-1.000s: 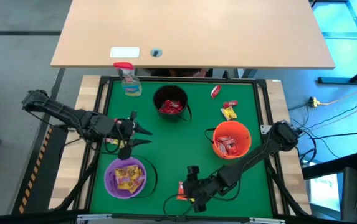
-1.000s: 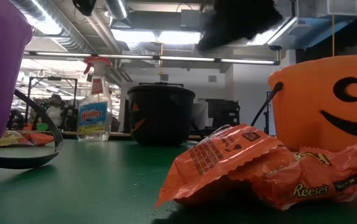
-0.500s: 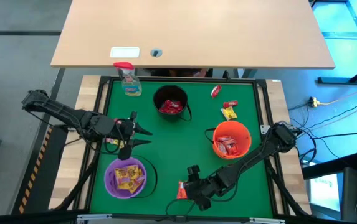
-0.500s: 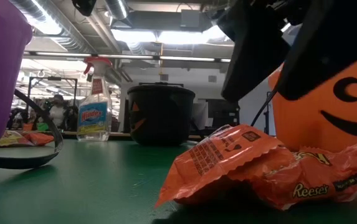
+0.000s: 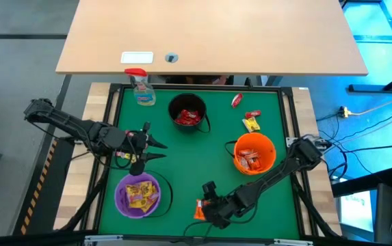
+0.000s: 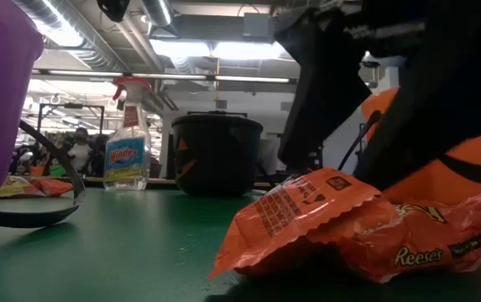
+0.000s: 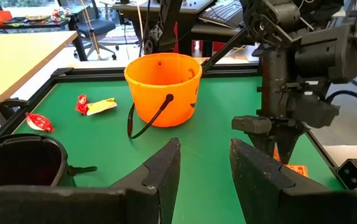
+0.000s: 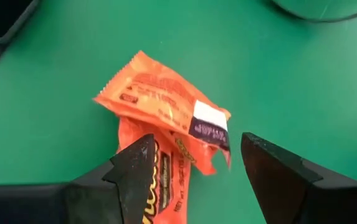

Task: Sort candy
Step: Put the orange candy into the orange bucket

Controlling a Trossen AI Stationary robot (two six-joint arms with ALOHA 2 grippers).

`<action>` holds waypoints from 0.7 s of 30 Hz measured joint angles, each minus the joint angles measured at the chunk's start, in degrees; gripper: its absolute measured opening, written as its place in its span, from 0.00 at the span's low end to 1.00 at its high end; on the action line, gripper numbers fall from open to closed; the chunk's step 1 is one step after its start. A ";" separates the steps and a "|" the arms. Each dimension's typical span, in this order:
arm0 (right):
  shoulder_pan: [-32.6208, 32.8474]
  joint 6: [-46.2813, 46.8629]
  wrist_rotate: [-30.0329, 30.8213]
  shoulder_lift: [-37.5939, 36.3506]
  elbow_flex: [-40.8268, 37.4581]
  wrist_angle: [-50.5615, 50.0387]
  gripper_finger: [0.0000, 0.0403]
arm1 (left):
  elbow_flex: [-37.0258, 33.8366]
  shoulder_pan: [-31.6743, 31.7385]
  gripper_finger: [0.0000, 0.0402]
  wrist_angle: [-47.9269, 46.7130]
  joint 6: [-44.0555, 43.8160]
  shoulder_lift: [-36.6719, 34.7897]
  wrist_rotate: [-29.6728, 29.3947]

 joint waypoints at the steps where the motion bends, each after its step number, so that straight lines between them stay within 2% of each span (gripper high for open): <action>1: -0.04 -0.02 0.04 0.38 0.00 0.30 0.59 | 0.00 0.00 0.32 0.01 -0.01 0.00 0.00; 21: -0.96 -1.44 1.51 3.72 0.02 4.49 0.57 | 0.00 0.00 0.32 -0.02 -1.34 0.00 0.00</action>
